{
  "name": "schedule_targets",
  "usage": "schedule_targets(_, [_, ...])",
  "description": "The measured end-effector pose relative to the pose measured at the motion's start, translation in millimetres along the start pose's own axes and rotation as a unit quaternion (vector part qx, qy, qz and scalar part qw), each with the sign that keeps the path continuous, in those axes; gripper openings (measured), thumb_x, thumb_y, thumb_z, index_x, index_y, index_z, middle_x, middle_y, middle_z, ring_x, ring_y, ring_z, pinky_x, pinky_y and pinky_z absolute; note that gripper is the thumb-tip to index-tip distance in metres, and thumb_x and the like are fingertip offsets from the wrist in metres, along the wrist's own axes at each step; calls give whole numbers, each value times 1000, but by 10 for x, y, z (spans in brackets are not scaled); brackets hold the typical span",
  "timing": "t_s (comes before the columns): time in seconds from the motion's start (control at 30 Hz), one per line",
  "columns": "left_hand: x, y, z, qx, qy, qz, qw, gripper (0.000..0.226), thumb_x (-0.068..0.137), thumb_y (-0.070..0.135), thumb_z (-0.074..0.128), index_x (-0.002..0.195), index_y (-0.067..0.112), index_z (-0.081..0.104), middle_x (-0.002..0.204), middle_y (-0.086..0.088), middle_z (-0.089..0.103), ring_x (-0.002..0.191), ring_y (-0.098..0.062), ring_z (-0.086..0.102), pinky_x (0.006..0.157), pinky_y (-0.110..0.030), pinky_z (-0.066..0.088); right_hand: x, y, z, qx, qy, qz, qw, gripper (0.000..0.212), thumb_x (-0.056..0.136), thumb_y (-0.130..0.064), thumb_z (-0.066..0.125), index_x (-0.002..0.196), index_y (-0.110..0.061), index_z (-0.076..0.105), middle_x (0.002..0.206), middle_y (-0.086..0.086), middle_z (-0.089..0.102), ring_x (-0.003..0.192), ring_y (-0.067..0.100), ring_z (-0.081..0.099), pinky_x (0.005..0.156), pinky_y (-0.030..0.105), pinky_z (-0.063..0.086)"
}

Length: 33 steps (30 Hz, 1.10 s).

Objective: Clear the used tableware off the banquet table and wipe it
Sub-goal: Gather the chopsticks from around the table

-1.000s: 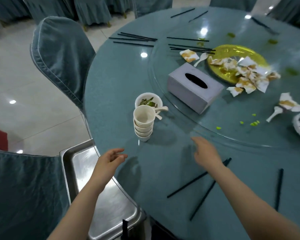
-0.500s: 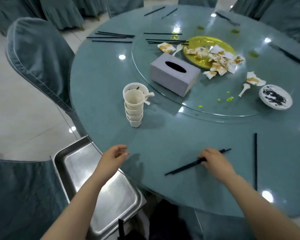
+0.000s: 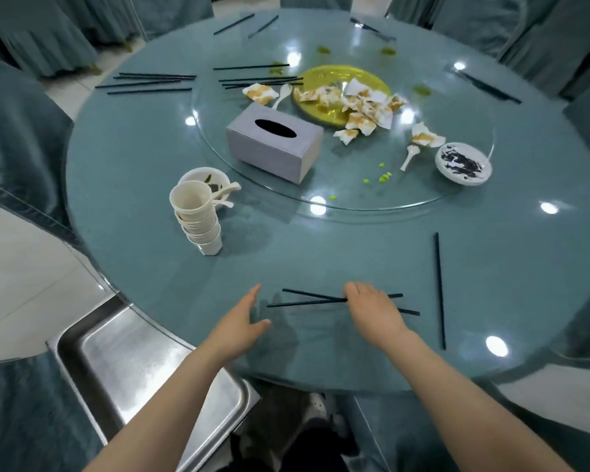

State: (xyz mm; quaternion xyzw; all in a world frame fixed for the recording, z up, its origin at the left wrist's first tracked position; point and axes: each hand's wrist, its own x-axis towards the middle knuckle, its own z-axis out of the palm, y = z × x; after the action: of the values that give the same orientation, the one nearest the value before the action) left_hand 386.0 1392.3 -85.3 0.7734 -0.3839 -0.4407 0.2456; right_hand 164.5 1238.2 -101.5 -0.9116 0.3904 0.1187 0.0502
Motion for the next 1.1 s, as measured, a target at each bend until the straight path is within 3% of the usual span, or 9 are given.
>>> schedule_targets(0.1, [145,178,114,-11,-1,-1,1000,74,92,19,61,152,19,18,154,-8,31,141,-18,31,112,-33,30,-29,289,-120,12,14,28,999,35,77,6,48,103,-16,39,99,6,51,88,29,53,64,33,29])
schedule_targets(0.23, [348,416,262,-27,18,10,999,67,92,14,61,149,14,27,150,-11,37,139,-20,34,109,-27,28,-127,856,-167,34,-18,88,995,19,93,-13,40,111,-13,41,107,9,51,90,33,58,63,36,36])
schedule_targets(0.4, [609,575,402,98,0,25,995,65,92,22,60,149,16,28,155,-5,29,142,-16,28,111,-23,22,-294,1548,-37,10,-68,140,988,38,90,0,44,122,-19,43,114,7,44,82,28,56,61,35,43])
schedule_targets(0.53, [698,578,584,271,-41,-58,960,83,90,41,56,153,22,5,161,-1,-5,148,-24,2,116,-52,16,-229,1801,71,26,-45,129,990,24,93,-8,45,114,-17,49,112,5,43,80,28,55,57,33,39])
schedule_targets(0.63, [687,530,685,321,-45,-74,943,86,89,46,55,153,26,0,160,4,-15,148,-23,-3,112,-58,18,-104,1875,99,26,-30,97,994,12,96,-24,46,103,-14,50,110,4,43,78,29,56,55,35,39])
schedule_targets(0.93, [656,510,616,269,-47,-75,959,78,91,39,57,153,20,14,161,0,-4,148,-23,3,116,-50,18,19,1609,206,36,-4,68,997,20,101,-32,39,107,-15,48,112,1,49,99,21,55,67,32,42])
schedule_targets(1.03, [542,513,573,164,-23,-69,984,65,91,28,62,148,15,33,159,-7,18,145,-19,20,116,-33,21,0,1366,132,140,45,82,986,14,100,-27,39,105,-17,47,102,-1,49,95,22,52,63,33,34])
schedule_targets(1.1, [439,546,502,144,17,-61,988,58,90,23,64,142,13,42,148,-7,41,134,-18,41,105,-22,29,-37,1227,20,195,83,102,972,9,99,-23,39,102,-18,46,85,-3,44,86,24,50,60,33,30])
